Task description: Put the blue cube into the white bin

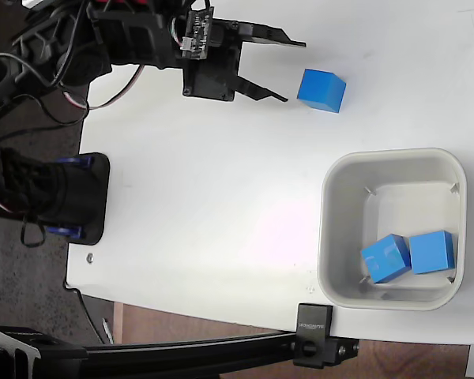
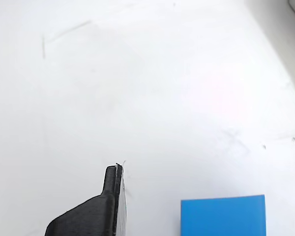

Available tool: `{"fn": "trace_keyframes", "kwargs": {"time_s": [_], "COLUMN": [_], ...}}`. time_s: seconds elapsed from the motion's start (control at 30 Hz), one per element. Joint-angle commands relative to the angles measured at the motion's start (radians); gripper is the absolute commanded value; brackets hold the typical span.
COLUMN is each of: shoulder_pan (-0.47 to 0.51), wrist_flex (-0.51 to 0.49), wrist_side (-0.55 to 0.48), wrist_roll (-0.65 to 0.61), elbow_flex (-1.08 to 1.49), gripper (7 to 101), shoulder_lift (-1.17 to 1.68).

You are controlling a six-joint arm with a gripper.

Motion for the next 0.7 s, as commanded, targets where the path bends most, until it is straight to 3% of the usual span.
{"fn": "trace_keyframes", "kwargs": {"time_s": [0.03, 0.7], "shoulder_pan": [0.002, 0.031], "wrist_flex": [-0.008, -0.032], "wrist_side": [-0.028, -0.078], "wrist_roll": [-0.028, -0.071], "elbow_flex": [-0.104, -0.072], "gripper": [100.0, 100.0], "shoulder_lift": [0.002, -0.026]}}
